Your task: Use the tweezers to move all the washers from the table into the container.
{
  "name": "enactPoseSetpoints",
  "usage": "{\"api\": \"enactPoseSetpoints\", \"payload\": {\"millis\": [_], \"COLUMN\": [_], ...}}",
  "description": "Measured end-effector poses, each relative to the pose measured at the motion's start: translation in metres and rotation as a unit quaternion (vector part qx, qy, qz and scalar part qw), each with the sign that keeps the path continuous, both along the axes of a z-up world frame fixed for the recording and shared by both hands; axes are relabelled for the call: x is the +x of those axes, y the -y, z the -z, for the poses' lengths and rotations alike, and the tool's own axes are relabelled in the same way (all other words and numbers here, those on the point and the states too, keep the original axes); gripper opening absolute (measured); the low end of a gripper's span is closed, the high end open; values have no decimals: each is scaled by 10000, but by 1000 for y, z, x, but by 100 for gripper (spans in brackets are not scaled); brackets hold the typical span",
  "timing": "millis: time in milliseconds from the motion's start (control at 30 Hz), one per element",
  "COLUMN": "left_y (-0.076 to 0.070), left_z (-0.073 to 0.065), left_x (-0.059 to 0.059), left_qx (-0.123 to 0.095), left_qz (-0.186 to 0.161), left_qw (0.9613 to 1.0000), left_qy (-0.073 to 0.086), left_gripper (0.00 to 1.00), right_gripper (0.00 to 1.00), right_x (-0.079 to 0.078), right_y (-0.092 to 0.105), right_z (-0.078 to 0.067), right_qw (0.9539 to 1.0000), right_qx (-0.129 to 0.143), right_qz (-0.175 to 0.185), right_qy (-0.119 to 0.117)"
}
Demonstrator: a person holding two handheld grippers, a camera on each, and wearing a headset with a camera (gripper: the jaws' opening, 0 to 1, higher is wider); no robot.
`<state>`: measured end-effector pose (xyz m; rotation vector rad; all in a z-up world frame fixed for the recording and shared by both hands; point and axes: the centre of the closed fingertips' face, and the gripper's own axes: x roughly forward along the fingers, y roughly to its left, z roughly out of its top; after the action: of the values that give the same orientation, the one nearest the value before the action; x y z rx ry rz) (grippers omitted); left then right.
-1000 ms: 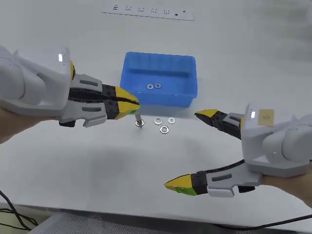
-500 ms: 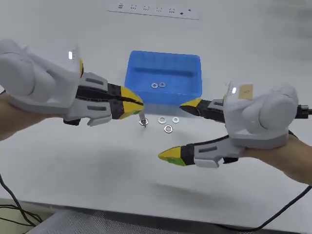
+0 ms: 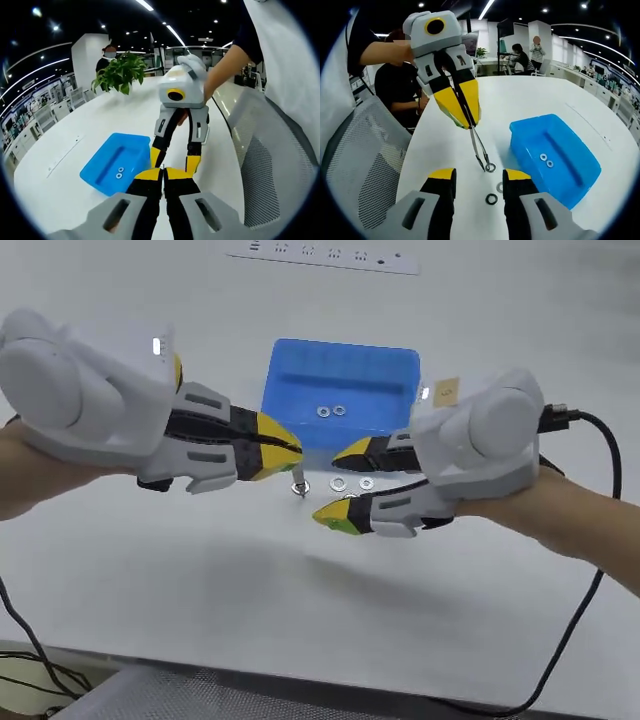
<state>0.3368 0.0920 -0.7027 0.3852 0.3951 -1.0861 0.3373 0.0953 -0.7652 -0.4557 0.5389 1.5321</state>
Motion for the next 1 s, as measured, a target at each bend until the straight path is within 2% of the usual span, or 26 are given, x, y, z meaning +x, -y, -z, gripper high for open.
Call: {"api": "enactPoseSetpoints", "payload": {"millis": [167, 233, 400, 600, 933, 1000], "left_y": [-2, -2, -4, -5, -4, -3], "left_z": [0, 0, 0, 1, 0, 0], "left_x": [2, 2, 0, 1, 1, 1], "left_qx": [-17, -18, -19, -21, -23, 54], "left_qz": [-47, -38, -32, -52, -39, 9], "left_qw": [10000, 10000, 10000, 10000, 10000, 10000], "left_qy": [-18, -17, -40, -52, -50, -2], "left_gripper": [5, 5, 5, 5, 5, 5], "right_gripper": [30, 30, 23, 14, 12, 11], "right_x": [1, 0, -1, -2, -3, -2], "right_y": [-13, -17, -24, -27, -25, -25], "right_z": [2, 4, 3, 8, 9, 9], "right_qw": [9998, 9996, 9990, 9977, 9959, 9955], "right_qx": [-1, 3, 71, -67, -148, -145], "right_qz": [-190, -270, -436, -667, -859, -890], "right_qy": [53, -33, -18, 91, 243, 304]}}
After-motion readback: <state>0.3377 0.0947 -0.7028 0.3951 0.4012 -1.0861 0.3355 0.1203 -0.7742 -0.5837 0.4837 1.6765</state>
